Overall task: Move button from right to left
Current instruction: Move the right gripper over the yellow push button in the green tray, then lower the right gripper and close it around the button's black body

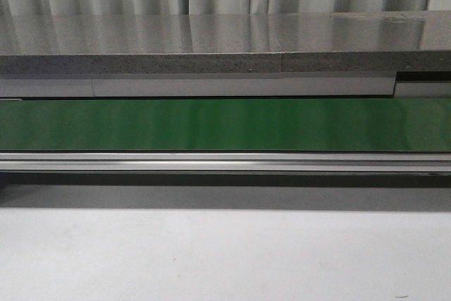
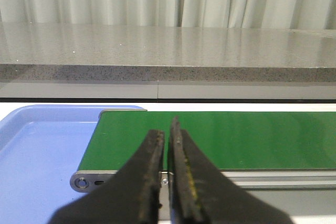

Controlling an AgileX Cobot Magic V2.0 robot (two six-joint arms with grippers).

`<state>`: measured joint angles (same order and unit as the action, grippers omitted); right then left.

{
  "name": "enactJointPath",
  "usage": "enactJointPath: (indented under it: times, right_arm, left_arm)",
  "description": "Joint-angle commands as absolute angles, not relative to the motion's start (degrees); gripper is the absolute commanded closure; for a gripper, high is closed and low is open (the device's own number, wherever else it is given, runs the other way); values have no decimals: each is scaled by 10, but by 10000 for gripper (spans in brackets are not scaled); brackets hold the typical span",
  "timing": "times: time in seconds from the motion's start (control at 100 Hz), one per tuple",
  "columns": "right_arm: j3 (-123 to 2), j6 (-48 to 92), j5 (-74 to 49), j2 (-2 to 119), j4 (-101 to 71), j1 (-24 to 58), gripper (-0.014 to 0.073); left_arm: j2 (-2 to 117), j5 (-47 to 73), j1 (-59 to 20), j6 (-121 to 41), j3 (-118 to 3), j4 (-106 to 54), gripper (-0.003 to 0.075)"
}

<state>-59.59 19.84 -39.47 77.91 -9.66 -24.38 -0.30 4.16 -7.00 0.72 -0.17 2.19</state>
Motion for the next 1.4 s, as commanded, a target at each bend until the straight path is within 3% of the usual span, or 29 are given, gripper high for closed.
enactJointPath:
  times: [0.0, 0.35, 1.39]
  right_arm:
    - [-617, 261, -349, 794, -154, -274, 75]
    - [-618, 323, -285, 891, -168, -336, 75]
    - [-639, 366, -275, 1019, -169, -337, 75]
  left_arm:
    - [-24, -10, -73, 14, 22, 21, 715]
    - [-24, -10, -73, 14, 22, 21, 715]
    - [-24, -10, -73, 14, 22, 21, 715]
